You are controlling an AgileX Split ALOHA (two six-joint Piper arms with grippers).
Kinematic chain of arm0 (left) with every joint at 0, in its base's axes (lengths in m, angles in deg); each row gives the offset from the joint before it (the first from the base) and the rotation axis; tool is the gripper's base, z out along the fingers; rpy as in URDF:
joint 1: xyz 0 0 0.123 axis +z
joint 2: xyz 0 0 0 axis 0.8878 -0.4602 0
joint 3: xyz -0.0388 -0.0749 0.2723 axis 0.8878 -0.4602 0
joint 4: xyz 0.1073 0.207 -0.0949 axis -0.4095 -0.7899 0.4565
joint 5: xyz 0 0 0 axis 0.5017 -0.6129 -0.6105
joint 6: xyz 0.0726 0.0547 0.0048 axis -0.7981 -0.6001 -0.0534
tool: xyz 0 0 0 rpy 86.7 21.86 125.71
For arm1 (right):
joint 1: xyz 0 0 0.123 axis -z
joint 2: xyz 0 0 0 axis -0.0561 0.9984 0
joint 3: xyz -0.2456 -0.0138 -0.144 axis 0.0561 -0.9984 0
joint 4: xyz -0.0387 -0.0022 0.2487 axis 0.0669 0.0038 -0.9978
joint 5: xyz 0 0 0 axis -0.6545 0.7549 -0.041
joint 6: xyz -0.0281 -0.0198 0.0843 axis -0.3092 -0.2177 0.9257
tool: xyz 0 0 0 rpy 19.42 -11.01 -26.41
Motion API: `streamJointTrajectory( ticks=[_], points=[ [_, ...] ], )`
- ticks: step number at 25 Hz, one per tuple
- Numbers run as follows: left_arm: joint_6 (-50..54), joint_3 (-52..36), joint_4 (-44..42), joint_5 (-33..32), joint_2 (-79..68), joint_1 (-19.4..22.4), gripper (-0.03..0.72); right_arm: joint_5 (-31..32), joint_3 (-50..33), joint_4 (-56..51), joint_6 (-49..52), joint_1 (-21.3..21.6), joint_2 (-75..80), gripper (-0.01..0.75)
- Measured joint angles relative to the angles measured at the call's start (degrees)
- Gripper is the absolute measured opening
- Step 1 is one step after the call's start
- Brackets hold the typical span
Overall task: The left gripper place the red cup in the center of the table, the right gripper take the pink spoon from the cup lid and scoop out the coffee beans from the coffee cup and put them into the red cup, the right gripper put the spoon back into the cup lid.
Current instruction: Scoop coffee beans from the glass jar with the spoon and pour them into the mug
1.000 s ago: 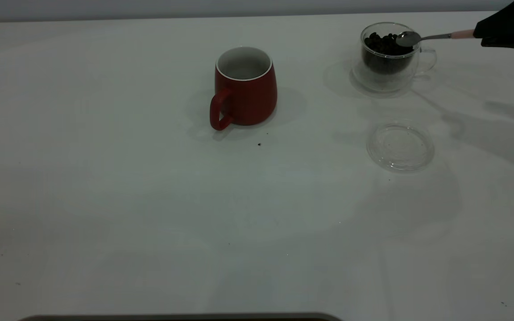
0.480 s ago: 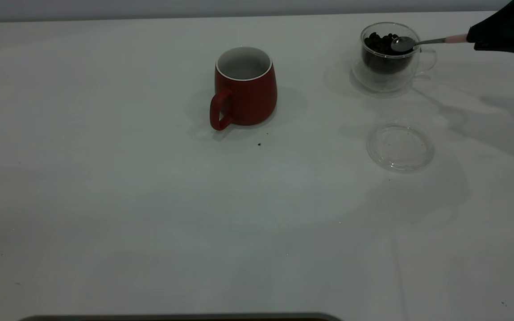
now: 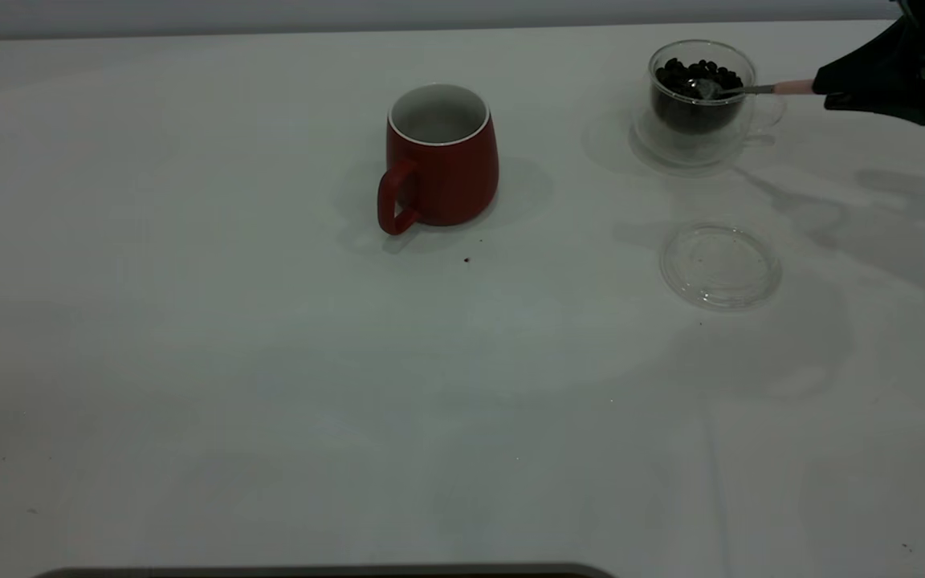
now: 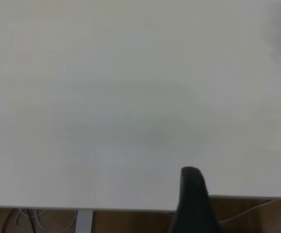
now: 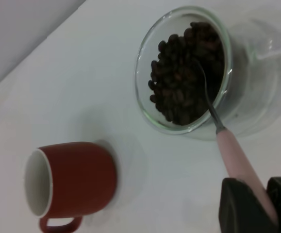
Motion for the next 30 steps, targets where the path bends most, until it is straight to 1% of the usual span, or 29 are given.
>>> streamJointTrajectory(
  ticks=[6, 11, 19, 30],
  points=[
    [0.0, 0.0, 0.0, 0.0, 0.0, 0.0, 0.588, 4.6, 0.0, -2.4, 1.2, 0.0, 2.7, 0.114],
    [-0.1, 0.0, 0.0, 0.0, 0.0, 0.0, 0.588, 6.0, 0.0, -3.0, 3.7, 0.0, 2.9, 0.114],
    [-0.1, 0.0, 0.0, 0.0, 0.0, 0.0, 0.588, 6.0, 0.0, -3.0, 8.8, 0.0, 2.9, 0.114],
    [-0.1, 0.0, 0.0, 0.0, 0.0, 0.0, 0.588, 6.6, 0.0, -3.0, 12.9, 1.5, 2.9, 0.114]
  ],
)
